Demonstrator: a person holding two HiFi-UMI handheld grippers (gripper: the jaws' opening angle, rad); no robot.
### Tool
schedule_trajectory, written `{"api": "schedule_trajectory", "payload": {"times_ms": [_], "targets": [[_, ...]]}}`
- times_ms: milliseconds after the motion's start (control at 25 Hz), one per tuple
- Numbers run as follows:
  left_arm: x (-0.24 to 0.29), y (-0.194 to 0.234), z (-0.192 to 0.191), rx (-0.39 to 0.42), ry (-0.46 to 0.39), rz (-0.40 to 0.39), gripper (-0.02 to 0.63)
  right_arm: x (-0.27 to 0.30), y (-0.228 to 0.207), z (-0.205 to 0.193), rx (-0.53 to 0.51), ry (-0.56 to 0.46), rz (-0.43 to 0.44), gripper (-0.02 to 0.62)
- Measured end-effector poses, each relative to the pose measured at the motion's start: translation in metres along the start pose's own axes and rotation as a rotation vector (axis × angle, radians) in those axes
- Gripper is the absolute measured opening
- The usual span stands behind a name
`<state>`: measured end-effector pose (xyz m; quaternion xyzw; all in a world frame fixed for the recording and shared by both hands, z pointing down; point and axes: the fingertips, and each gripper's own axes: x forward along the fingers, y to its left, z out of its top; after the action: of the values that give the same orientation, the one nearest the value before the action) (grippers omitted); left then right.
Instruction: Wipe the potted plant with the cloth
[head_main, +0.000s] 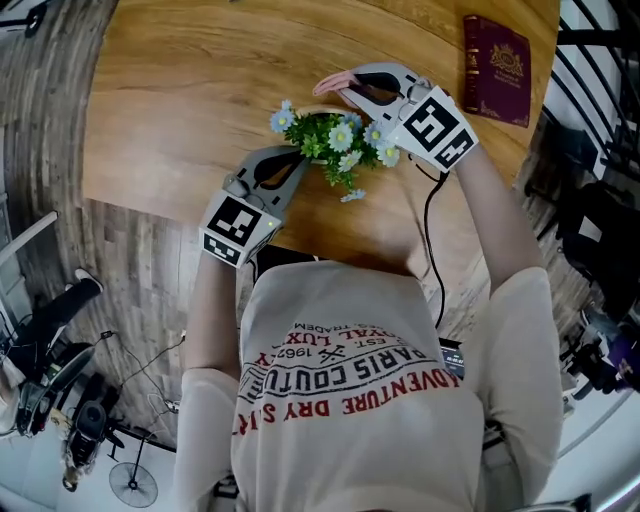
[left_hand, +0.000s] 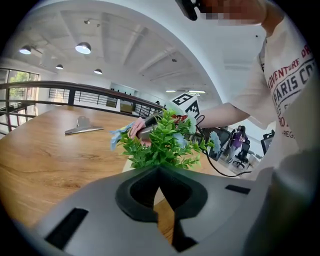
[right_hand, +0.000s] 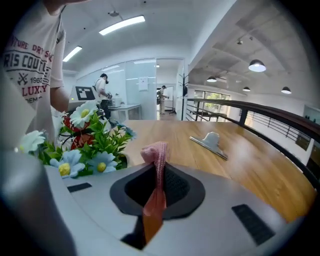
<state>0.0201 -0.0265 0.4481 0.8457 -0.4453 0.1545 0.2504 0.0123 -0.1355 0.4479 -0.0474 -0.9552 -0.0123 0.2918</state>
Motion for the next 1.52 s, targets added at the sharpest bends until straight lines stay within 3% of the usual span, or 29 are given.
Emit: {"api": "schedule_trajectory", "payload": {"times_ms": [320, 760, 1520], "targets": [[-0.003, 0.005, 0.001, -0.024, 0.0, 0.015, 0.015, 0.026, 0.026, 0.004, -0.051, 0.074, 0.295, 0.043], [0.0, 0.009, 0.005, -0.046, -0.013, 0.058, 0.015, 0.034, 0.042, -0.002, -0.103, 0.172, 0.504, 0.043], [0.006, 0.012, 0.004, -0.033, 0.036, 0.061, 0.015, -0.006, 0.04, -0.051, -0.199, 0.361, 0.484, 0.043]]}}
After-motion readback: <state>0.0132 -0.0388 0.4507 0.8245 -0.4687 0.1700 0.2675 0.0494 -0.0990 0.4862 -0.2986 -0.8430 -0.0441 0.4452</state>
